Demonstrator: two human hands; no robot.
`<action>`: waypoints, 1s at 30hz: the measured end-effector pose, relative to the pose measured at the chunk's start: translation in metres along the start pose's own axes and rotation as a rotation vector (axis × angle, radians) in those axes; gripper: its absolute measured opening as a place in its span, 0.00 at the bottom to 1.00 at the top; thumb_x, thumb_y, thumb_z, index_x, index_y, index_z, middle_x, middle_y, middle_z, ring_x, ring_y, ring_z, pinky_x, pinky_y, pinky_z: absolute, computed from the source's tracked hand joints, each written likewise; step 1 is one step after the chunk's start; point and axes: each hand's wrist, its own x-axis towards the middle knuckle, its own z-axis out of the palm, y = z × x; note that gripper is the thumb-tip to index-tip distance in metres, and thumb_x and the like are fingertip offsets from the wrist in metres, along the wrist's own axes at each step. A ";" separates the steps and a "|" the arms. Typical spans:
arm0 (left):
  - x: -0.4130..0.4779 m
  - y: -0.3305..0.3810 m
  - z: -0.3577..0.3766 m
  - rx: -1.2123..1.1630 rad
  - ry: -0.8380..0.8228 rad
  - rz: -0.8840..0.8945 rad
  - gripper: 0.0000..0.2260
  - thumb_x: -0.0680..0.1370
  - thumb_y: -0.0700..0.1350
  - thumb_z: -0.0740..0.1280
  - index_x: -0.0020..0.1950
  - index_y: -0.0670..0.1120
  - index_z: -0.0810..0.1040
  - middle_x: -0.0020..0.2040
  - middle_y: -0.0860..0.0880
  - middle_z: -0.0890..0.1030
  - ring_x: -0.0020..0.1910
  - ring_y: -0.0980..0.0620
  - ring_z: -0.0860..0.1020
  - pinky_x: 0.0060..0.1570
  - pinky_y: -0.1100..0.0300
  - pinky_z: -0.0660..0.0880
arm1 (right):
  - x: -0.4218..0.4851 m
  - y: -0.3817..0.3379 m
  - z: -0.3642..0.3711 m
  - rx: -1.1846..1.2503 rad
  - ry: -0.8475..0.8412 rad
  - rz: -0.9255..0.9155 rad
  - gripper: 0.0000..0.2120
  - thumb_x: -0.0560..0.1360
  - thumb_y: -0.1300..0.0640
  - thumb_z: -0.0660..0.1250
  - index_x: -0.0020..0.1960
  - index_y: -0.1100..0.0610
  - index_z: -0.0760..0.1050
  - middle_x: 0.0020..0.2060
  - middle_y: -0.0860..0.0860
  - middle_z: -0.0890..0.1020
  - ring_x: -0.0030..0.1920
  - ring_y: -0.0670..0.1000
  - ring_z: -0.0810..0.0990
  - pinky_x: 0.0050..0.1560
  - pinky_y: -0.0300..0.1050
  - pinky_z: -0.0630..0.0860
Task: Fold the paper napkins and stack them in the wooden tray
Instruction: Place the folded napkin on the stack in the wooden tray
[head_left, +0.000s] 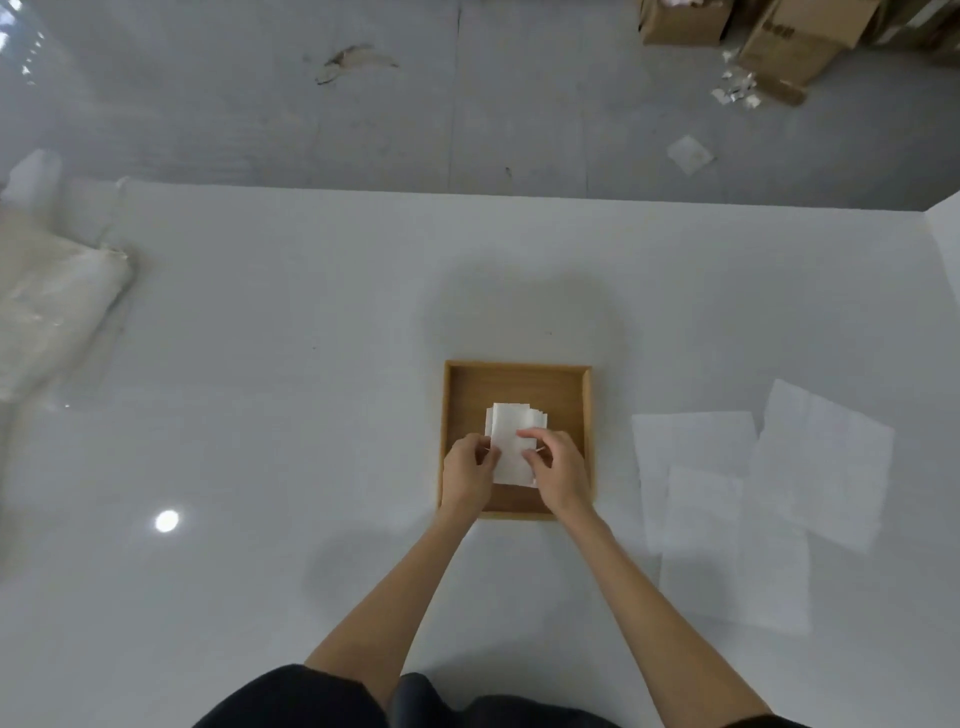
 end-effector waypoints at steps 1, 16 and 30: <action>0.005 -0.001 0.001 0.042 -0.005 0.009 0.08 0.81 0.42 0.66 0.59 0.43 0.78 0.51 0.49 0.80 0.48 0.52 0.77 0.44 0.67 0.69 | 0.002 0.003 0.005 -0.034 0.004 0.009 0.12 0.79 0.62 0.67 0.60 0.51 0.80 0.51 0.49 0.77 0.45 0.39 0.75 0.50 0.33 0.74; 0.004 0.001 0.003 0.620 -0.161 0.271 0.30 0.82 0.38 0.59 0.80 0.54 0.53 0.58 0.41 0.74 0.46 0.41 0.78 0.40 0.53 0.74 | -0.006 0.025 0.030 -0.459 0.061 0.054 0.31 0.80 0.56 0.62 0.77 0.38 0.55 0.54 0.53 0.72 0.51 0.53 0.76 0.44 0.52 0.81; -0.072 0.046 0.092 0.824 -0.168 0.568 0.19 0.76 0.31 0.61 0.65 0.44 0.71 0.57 0.46 0.79 0.58 0.44 0.76 0.53 0.53 0.71 | -0.125 0.121 -0.137 -0.002 0.484 0.331 0.13 0.82 0.54 0.61 0.65 0.52 0.76 0.48 0.49 0.82 0.46 0.50 0.81 0.52 0.50 0.79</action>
